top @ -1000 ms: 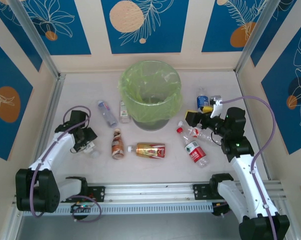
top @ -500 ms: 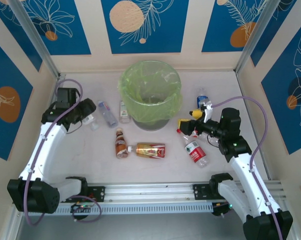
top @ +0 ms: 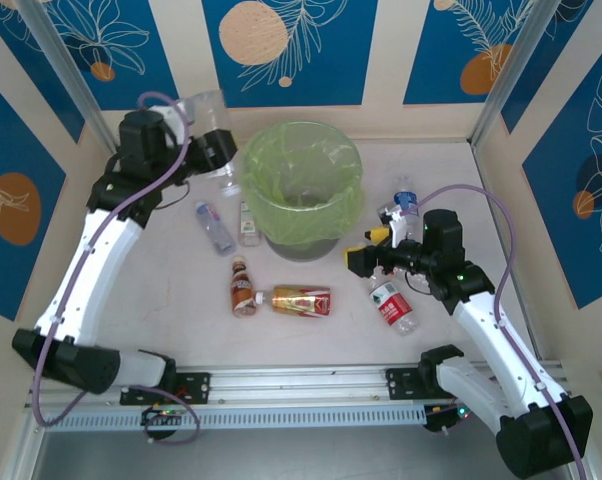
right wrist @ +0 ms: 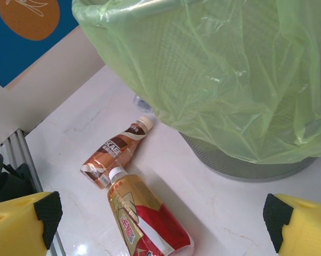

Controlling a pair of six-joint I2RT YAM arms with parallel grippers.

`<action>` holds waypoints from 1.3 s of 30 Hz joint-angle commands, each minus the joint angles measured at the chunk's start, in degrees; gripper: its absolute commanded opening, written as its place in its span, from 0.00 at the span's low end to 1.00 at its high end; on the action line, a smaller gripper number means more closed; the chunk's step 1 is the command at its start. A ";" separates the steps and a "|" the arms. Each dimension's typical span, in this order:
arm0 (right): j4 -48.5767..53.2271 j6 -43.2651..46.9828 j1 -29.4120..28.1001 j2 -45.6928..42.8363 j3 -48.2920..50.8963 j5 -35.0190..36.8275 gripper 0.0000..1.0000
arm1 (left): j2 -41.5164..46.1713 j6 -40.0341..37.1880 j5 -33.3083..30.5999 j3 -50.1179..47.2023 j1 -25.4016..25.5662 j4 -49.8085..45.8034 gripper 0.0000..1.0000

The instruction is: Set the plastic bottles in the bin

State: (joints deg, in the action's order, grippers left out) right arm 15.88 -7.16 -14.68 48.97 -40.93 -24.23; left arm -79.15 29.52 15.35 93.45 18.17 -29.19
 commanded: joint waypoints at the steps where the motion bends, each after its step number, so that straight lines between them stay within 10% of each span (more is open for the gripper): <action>1: -2.09 0.16 -0.46 0.13 -0.49 2.55 0.99 | -5.04 -5.50 3.49 7.22 4.47 3.86 0.70; 12: -1.58 -0.84 -0.85 -0.70 -0.21 5.55 0.99 | -26.64 -16.22 -4.72 26.59 13.91 1.15 0.70; 39: 0.03 -1.36 -0.82 -2.40 2.32 12.13 0.99 | -28.80 -13.19 -7.61 9.07 15.65 6.37 0.89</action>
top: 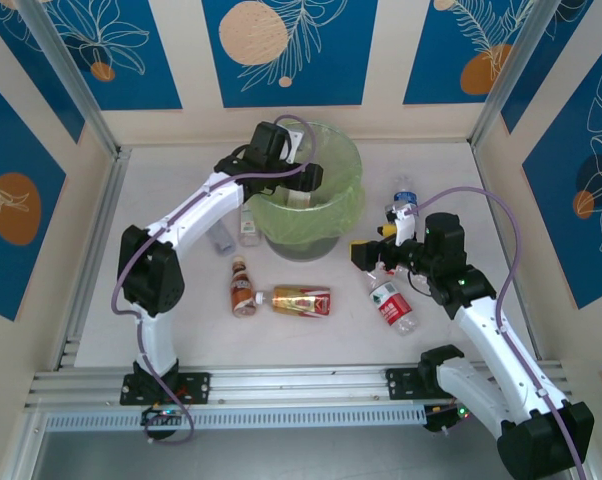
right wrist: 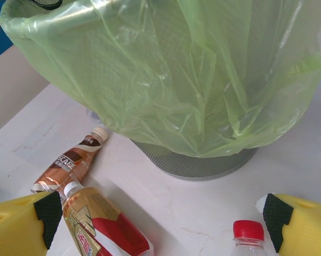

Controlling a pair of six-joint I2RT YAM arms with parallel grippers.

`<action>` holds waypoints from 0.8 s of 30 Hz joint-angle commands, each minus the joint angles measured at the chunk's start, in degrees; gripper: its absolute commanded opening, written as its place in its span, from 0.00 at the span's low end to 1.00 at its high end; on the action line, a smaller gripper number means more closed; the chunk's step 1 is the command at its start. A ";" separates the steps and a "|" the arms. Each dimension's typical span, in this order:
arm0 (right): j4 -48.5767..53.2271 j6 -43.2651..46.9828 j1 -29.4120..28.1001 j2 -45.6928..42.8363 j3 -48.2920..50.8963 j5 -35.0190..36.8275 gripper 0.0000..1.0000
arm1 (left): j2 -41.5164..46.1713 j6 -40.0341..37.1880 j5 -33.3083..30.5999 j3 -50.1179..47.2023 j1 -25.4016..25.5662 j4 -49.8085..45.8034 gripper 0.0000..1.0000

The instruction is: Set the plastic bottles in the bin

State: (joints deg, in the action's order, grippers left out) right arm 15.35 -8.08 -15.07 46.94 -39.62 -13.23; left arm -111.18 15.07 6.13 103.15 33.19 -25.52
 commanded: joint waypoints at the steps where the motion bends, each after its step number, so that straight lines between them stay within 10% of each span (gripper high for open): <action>1: 0.42 -0.60 -0.47 -0.43 1.15 1.55 0.99 | 3.50 1.72 1.83 -1.22 0.70 2.94 0.91; 16: 8.37 -6.24 -0.88 4.27 -0.50 11.28 1.00 | 14.54 7.10 12.22 -9.16 0.74 7.95 1.00; 24: 13.90 -13.63 -2.84 10.67 -3.16 16.44 0.99 | 22.45 10.77 7.60 -16.51 0.78 11.08 1.00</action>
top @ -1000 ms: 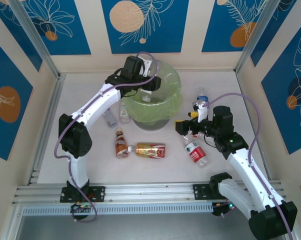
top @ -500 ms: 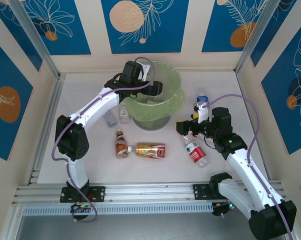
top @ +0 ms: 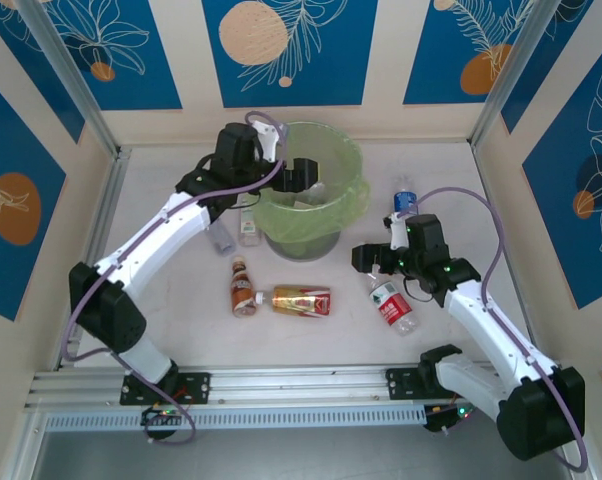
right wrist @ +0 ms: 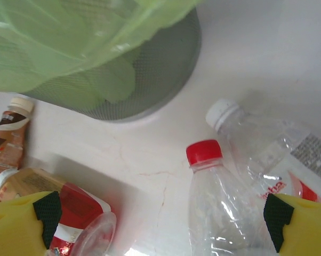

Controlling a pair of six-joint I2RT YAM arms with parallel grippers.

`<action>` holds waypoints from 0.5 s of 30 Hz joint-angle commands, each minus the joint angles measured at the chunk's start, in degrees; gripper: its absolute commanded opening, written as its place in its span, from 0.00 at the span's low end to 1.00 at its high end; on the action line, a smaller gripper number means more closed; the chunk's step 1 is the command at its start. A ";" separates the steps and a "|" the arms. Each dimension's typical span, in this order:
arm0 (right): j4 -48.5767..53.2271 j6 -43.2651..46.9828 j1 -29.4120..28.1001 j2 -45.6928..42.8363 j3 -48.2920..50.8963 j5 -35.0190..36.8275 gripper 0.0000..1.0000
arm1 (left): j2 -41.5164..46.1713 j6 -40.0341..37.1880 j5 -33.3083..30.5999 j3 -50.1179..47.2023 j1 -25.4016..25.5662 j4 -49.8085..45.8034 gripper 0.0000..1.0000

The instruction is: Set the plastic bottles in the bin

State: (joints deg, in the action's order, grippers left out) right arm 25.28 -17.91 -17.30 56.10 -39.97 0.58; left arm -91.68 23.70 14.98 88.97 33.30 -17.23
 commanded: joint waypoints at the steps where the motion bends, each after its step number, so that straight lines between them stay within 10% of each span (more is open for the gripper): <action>1: 5.11 -4.59 -0.94 2.34 -3.42 3.13 0.99 | 4.41 1.72 -1.58 -3.70 0.71 3.61 1.00; 15: 16.84 -12.06 -5.28 13.08 -6.20 8.39 1.00 | 25.67 -3.39 -17.01 -21.30 0.56 -0.43 1.00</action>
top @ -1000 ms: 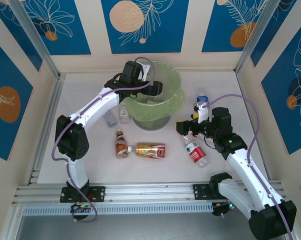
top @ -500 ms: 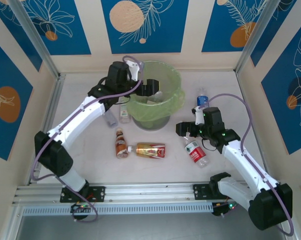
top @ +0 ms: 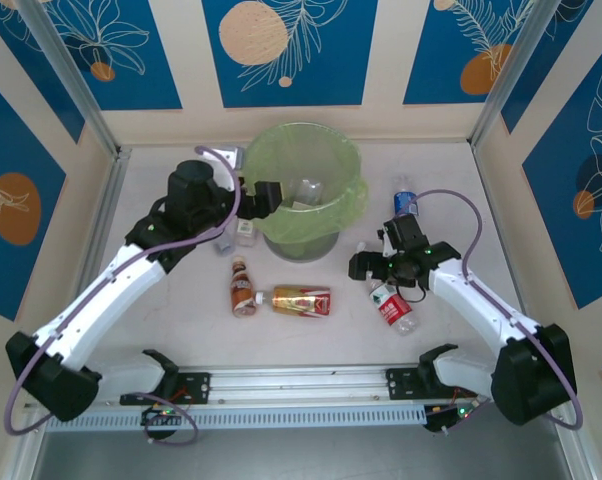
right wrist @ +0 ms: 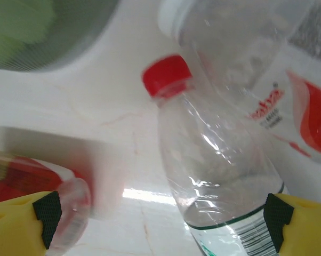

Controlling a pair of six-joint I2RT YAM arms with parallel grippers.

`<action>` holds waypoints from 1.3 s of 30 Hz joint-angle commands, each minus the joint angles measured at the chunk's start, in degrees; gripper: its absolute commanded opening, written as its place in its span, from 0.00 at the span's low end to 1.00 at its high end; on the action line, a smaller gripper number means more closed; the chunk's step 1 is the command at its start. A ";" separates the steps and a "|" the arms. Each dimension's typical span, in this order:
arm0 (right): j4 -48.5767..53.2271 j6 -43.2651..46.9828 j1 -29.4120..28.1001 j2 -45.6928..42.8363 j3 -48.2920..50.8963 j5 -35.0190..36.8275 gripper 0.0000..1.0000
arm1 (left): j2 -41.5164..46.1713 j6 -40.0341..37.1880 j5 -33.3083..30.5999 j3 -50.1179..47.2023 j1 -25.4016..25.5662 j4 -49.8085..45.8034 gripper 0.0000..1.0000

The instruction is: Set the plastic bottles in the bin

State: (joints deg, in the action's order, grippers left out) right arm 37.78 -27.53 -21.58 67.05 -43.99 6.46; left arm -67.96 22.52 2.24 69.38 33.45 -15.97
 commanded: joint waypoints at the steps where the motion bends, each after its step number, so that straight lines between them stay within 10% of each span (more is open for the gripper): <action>1: 4.80 -2.36 -1.22 2.91 -2.53 3.72 1.00 | 2.37 -2.46 -4.73 -1.66 0.40 -2.59 1.00; 20: 4.20 -6.68 -6.45 15.05 -1.60 7.76 0.95 | 8.35 0.93 -15.58 -9.74 0.03 -7.15 1.00; 39: 1.23 -10.44 -8.12 15.68 1.81 9.51 0.65 | 7.98 -0.47 -18.26 -9.18 0.02 -10.25 1.00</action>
State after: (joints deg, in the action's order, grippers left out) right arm 38.50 -36.67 -29.30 82.94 -43.24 14.87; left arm -60.10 23.44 -14.20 59.51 33.43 -25.12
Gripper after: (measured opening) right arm 0.655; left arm 0.995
